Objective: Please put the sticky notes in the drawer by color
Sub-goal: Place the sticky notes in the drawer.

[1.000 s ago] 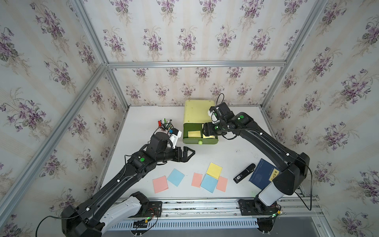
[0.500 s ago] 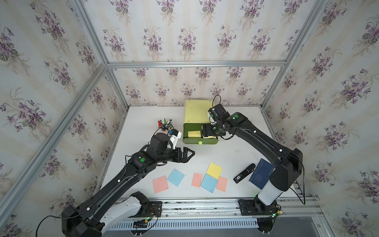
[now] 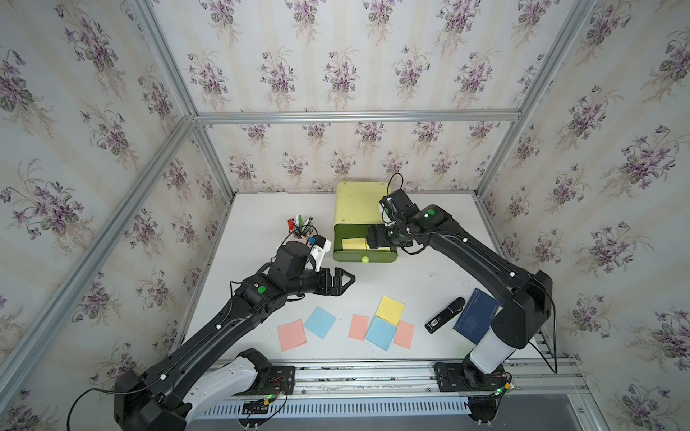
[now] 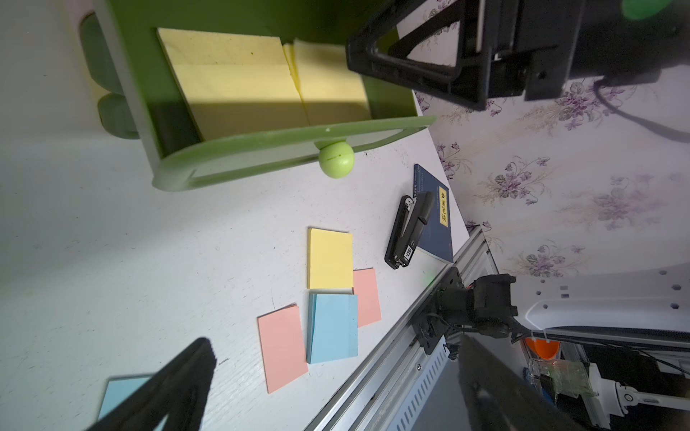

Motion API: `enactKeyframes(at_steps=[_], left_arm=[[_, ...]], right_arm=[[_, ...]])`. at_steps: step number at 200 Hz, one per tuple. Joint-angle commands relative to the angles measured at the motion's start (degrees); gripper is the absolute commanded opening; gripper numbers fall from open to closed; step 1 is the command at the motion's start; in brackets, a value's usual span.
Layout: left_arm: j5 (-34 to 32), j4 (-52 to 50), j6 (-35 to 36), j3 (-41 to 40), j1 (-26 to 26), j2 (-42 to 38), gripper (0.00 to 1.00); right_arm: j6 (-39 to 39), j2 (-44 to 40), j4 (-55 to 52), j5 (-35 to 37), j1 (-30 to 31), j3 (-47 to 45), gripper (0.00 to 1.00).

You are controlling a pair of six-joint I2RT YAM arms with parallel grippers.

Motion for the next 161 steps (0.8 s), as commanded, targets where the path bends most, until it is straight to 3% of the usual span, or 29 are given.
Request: enactKeyframes(at_steps=[1, 42, 86, 112, 137, 161], left_arm=[[-0.11, 0.9, 0.3, 0.16, -0.09, 0.12, 1.0], [-0.24, 0.94, 0.0, 0.13, -0.54, 0.09, 1.0], [-3.6, -1.6, 1.64, 0.86, -4.85, 1.04, 1.0], [-5.03, -1.68, 2.78, 0.84, -8.85, 2.44, 0.97], [-18.63, -1.68, 1.83, 0.1, -17.48, 4.25, 0.94], [-21.99, -2.74, 2.0, 2.82, -21.72, 11.45, 0.95]], right_arm=[[0.06, -0.21, 1.02, 0.44, 0.04, -0.07, 0.9], [-0.1, -2.41, 1.78, 0.39, 0.06, -0.76, 0.9], [-1.16, -14.03, 2.18, 1.95, -2.8, -7.02, 0.88], [-2.18, -23.83, 3.22, -5.87, -9.74, -17.59, 0.85], [-2.32, -31.13, 3.97, -5.45, -12.88, -28.04, 0.85], [-1.73, -33.76, 6.09, -10.19, -15.44, -38.36, 0.83]])
